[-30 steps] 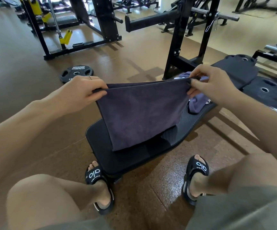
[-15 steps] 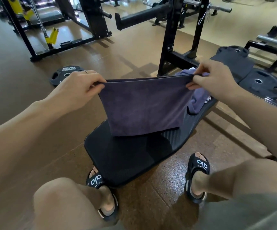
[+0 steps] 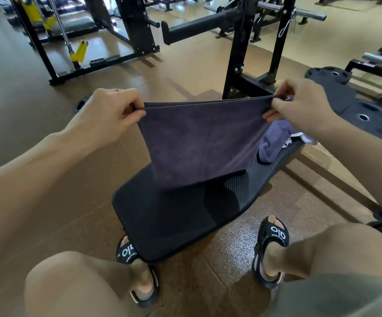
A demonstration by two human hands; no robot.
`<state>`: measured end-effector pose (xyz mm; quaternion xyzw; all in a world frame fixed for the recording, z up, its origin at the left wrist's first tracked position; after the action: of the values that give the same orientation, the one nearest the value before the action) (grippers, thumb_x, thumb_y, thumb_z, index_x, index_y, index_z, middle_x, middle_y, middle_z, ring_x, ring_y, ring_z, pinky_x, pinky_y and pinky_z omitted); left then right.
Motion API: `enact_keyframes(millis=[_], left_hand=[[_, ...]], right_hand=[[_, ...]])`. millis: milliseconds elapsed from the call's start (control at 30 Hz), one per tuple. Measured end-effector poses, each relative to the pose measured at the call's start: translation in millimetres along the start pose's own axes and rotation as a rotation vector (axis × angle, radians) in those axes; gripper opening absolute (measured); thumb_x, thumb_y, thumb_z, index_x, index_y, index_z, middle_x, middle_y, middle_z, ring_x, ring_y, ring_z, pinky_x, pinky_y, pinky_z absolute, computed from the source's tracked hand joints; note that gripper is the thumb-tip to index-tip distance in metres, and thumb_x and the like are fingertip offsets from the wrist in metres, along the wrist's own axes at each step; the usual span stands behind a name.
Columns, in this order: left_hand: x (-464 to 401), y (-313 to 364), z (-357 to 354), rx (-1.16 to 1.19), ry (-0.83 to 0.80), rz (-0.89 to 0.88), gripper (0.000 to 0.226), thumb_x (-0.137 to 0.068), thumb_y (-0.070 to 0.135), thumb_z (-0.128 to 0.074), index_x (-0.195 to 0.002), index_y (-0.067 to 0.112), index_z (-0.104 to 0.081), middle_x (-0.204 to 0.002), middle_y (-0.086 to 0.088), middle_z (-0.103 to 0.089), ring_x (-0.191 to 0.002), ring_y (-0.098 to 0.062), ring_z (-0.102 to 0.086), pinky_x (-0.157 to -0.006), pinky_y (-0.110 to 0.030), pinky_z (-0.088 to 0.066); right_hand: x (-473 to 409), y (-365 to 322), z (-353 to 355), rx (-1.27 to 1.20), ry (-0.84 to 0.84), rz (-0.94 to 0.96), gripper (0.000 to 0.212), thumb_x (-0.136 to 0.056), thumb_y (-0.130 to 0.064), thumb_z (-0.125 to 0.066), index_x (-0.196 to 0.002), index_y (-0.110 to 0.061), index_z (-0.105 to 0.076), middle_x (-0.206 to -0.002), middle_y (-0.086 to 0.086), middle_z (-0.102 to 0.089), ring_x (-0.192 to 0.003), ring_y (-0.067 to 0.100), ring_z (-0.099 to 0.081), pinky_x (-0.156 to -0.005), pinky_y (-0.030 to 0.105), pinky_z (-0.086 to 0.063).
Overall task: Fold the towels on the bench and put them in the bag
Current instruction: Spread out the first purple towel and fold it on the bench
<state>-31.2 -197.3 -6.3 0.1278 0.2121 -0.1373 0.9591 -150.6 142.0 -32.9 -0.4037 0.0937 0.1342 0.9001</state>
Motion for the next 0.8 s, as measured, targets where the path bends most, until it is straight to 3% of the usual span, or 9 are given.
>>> enact_keyframes(millis=[133,233,333,433,500,567,700,800], left_hand=[[-1.1,1.6,1.2,0.028,0.024,0.048,0.006,-0.091,0.01,-0.072,-0.093,0.01,-0.066,-0.087,-0.007,-0.07,-0.078,-0.025,-0.067,-0.077,-0.044,-0.058],[-3.7,-0.5,11.3,0.059,0.104,0.096,0.007,-0.09,0.006,-0.072,-0.09,0.009,-0.066,-0.095,-0.007,-0.074,-0.08,-0.021,-0.07,-0.08,-0.039,-0.059],[-2.0,-8.2,12.8,0.112,0.151,0.166,0.011,-0.09,0.006,-0.071,-0.088,0.014,-0.064,-0.094,0.007,-0.072,-0.08,0.001,-0.068,-0.081,-0.019,-0.056],[2.1,-11.7,-2.5,0.083,0.078,0.167,0.015,-0.09,0.005,-0.071,-0.091,0.014,-0.059,-0.092,0.001,-0.071,-0.083,-0.011,-0.07,-0.083,-0.036,-0.059],[4.5,-14.5,-4.9,0.129,0.058,0.209,0.019,-0.093,0.006,-0.068,-0.101,0.016,-0.055,-0.097,-0.001,-0.071,-0.086,-0.012,-0.07,-0.085,-0.029,-0.057],[2.2,-12.6,-3.3,0.131,0.038,0.185,0.024,-0.094,0.006,-0.067,-0.114,0.017,-0.06,-0.1,0.001,-0.073,-0.089,-0.011,-0.071,-0.089,-0.025,-0.054],[-13.0,-13.8,10.7,0.06,0.054,0.157,0.024,-0.093,0.003,-0.065,-0.109,0.016,-0.075,-0.097,0.002,-0.074,-0.091,-0.015,-0.072,-0.091,-0.029,-0.053],[-21.7,-18.6,19.8,0.088,0.121,0.192,0.023,-0.094,0.003,-0.064,-0.111,0.014,-0.076,-0.099,0.004,-0.073,-0.091,-0.01,-0.068,-0.092,-0.021,-0.05]], right_hand=[[-2.0,-1.2,-0.9,0.01,-0.071,0.007,0.005,-0.092,0.008,-0.053,-0.096,0.008,-0.057,-0.08,0.017,-0.07,-0.058,-0.002,-0.07,-0.055,0.007,-0.05],[-5.9,-14.5,10.9,-0.038,-0.018,0.051,0.008,-0.094,0.007,-0.055,-0.096,-0.002,-0.055,-0.074,0.01,-0.065,-0.057,-0.008,-0.067,-0.055,0.007,-0.049],[-9.8,-16.2,16.0,-0.135,0.023,0.058,0.011,-0.094,0.007,-0.054,-0.096,-0.004,-0.052,-0.075,0.022,-0.068,-0.057,0.01,-0.073,-0.057,0.028,-0.06],[-6.7,-7.1,0.9,-0.111,-0.044,0.008,0.009,-0.095,0.007,-0.055,-0.093,-0.002,-0.053,-0.072,0.023,-0.067,-0.055,0.019,-0.073,-0.061,0.044,-0.062],[-6.7,-1.8,-1.6,-0.118,-0.037,-0.014,0.012,-0.095,0.006,-0.056,-0.09,-0.004,-0.051,-0.068,0.021,-0.063,-0.055,0.023,-0.073,-0.059,0.049,-0.061],[-8.2,-1.9,-2.2,-0.115,-0.06,-0.016,0.012,-0.095,0.006,-0.056,-0.09,-0.004,-0.051,-0.072,0.025,-0.064,-0.055,0.024,-0.073,-0.058,0.047,-0.061],[-25.5,-16.2,1.9,-0.147,-0.087,0.012,0.017,-0.094,0.011,-0.055,-0.088,-0.005,-0.051,-0.075,0.027,-0.063,-0.058,0.014,-0.074,-0.051,0.024,-0.058],[-37.7,-24.1,5.6,-0.244,-0.059,0.002,0.024,-0.094,0.012,-0.055,-0.083,-0.007,-0.047,-0.07,0.022,-0.061,-0.064,0.019,-0.074,-0.054,0.025,-0.06]])
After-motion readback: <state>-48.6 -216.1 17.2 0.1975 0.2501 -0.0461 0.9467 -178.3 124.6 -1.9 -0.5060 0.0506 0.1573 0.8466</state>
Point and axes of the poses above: each hand's wrist, its own x-axis away from the middle knuckle, its own z-axis out of the back of the hand, y = z × x, the point moved 7 cm from there along -x, towards the middle knuckle
